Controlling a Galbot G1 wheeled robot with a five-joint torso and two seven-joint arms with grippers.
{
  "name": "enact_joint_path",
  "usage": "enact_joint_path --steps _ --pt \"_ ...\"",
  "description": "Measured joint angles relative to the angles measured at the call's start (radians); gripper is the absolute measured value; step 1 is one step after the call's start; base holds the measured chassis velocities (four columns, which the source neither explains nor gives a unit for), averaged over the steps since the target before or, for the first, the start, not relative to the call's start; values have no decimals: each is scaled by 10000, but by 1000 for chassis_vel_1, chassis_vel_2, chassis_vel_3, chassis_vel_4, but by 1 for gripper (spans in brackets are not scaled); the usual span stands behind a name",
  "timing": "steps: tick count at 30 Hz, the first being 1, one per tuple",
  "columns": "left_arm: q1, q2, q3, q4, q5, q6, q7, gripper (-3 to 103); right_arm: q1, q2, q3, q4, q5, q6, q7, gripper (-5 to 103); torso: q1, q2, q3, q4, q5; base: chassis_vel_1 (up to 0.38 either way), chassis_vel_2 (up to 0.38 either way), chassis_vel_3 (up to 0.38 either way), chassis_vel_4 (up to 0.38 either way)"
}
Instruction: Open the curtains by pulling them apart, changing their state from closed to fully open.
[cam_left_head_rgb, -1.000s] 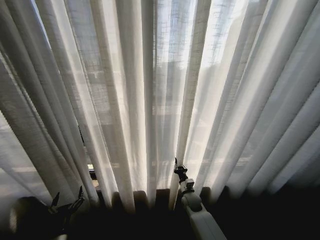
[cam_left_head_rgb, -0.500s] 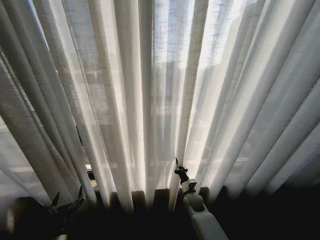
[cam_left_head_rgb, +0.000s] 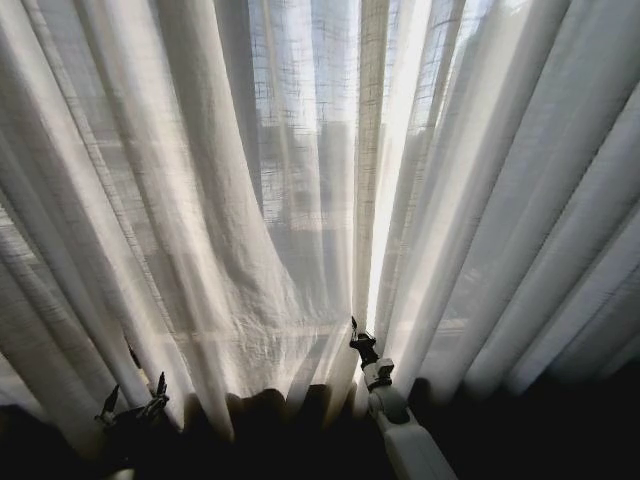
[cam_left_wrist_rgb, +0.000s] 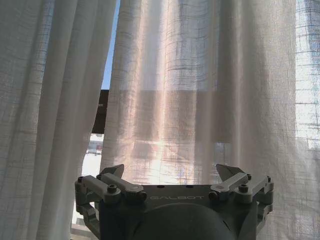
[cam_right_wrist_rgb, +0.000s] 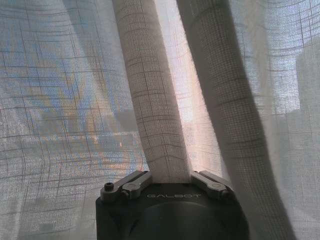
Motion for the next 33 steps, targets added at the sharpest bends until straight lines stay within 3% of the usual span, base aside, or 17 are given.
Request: enact_joint_path --steps 33 --pt "0 0 -1 0 0 0 1 100 -120 -456 218 105 658 133 -35 0 1 0 0 -1 2 -373 -332 370 331"
